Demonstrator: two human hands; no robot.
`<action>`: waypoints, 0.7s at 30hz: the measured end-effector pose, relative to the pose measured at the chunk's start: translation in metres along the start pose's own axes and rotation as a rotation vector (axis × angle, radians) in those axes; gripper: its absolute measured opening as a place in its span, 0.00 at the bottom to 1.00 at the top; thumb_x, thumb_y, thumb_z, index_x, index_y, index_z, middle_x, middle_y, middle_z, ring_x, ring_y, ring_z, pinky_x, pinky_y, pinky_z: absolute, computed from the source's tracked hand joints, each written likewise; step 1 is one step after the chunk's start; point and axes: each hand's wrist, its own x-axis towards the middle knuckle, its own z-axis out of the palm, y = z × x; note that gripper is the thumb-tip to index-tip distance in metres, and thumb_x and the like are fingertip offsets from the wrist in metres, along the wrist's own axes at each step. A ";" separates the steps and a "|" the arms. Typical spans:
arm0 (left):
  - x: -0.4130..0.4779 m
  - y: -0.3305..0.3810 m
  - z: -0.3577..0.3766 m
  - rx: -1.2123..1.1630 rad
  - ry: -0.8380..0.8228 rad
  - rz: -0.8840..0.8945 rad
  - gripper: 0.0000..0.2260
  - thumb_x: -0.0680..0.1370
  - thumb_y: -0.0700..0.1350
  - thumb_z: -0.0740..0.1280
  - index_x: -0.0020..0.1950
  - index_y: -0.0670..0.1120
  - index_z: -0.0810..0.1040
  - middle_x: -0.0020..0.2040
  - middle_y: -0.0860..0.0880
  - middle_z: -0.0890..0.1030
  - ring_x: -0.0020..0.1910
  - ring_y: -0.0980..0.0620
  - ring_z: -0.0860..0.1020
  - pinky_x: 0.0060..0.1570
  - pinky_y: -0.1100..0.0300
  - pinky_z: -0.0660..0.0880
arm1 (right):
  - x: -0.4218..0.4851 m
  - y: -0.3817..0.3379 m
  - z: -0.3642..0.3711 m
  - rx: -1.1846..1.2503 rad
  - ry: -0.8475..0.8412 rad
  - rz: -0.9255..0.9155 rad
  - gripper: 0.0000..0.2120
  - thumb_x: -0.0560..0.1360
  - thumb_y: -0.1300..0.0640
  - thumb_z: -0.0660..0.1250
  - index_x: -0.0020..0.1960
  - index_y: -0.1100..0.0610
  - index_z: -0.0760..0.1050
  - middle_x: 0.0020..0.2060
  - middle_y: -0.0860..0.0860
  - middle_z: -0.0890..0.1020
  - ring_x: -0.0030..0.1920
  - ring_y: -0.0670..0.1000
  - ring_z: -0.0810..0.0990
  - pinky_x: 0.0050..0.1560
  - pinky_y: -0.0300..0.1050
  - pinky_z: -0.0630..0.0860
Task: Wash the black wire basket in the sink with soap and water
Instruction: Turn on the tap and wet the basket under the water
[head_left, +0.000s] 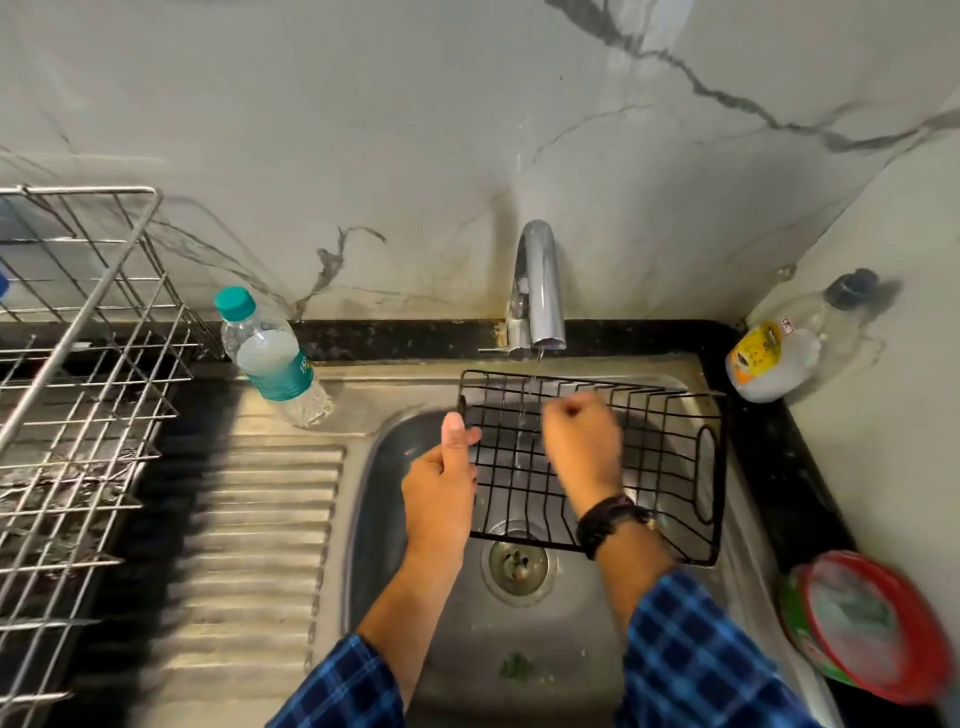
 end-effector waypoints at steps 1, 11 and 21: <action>-0.002 0.000 0.004 0.019 -0.019 0.002 0.23 0.74 0.73 0.58 0.39 0.61 0.85 0.39 0.53 0.85 0.43 0.48 0.84 0.52 0.41 0.81 | -0.008 -0.006 0.012 -0.049 -0.181 -0.048 0.07 0.77 0.50 0.64 0.44 0.51 0.78 0.40 0.49 0.83 0.42 0.52 0.83 0.44 0.52 0.82; 0.007 -0.008 -0.018 -0.160 0.037 -0.061 0.26 0.71 0.71 0.58 0.51 0.54 0.84 0.49 0.56 0.84 0.54 0.47 0.82 0.56 0.50 0.80 | -0.002 -0.012 -0.048 0.102 0.074 0.139 0.10 0.80 0.56 0.61 0.56 0.60 0.77 0.41 0.53 0.81 0.36 0.47 0.77 0.33 0.31 0.71; 0.009 0.000 -0.011 -0.160 -0.053 0.333 0.24 0.77 0.69 0.59 0.49 0.51 0.83 0.40 0.50 0.75 0.41 0.53 0.73 0.48 0.60 0.73 | -0.011 -0.057 -0.037 -0.720 -0.060 -0.425 0.35 0.79 0.33 0.36 0.53 0.49 0.78 0.42 0.47 0.80 0.43 0.47 0.78 0.57 0.53 0.76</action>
